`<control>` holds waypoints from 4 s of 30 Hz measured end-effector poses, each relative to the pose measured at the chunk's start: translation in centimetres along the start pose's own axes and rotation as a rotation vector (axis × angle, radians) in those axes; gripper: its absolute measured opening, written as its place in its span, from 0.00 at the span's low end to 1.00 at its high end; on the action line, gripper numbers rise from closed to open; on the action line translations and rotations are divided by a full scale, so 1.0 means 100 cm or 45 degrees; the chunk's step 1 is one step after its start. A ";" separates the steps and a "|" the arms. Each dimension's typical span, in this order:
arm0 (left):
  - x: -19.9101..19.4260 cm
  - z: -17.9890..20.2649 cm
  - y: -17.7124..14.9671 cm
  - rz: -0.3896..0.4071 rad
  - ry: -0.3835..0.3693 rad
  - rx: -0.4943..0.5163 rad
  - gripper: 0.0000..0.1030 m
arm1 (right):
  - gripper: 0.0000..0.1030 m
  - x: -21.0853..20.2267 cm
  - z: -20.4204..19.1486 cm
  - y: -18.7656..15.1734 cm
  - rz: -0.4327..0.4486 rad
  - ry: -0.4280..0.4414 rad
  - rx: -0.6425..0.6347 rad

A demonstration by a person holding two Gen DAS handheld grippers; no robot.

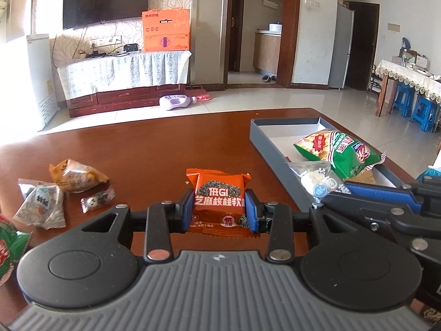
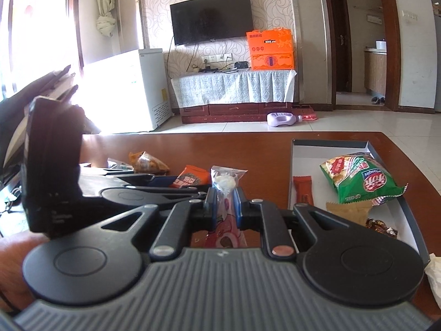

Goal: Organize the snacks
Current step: 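Carry the biscuit packet with the left tool while the right tool carries the pink candy toward the grey box, then open the left tool to drop the biscuit packet while the right tool releases the candy into the box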

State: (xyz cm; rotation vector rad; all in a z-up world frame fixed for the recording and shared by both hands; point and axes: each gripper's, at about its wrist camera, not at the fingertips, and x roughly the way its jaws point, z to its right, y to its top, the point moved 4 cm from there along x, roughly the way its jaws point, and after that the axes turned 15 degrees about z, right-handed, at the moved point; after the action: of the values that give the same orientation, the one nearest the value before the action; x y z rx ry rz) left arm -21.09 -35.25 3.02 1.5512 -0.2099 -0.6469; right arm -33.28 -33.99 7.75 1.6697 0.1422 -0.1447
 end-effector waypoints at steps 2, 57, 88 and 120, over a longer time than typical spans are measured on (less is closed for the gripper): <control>0.005 0.004 0.002 0.003 -0.005 0.010 0.42 | 0.15 -0.002 0.003 0.002 0.008 -0.012 0.002; 0.150 0.148 0.007 -0.028 -0.264 0.026 0.43 | 0.15 0.002 0.104 -0.022 -0.092 -0.427 -0.043; 0.139 0.160 0.014 -0.006 -0.318 0.066 0.75 | 0.15 0.018 0.103 -0.022 -0.125 -0.421 -0.043; 0.129 0.156 0.017 0.002 -0.325 0.044 0.82 | 0.36 0.013 0.104 -0.019 -0.022 -0.455 -0.057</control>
State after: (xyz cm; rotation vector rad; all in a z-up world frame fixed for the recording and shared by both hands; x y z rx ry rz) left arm -18.12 -55.38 1.86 1.4986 -0.4160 -0.8441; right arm -32.41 -44.13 4.63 1.5720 -0.1093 -0.4463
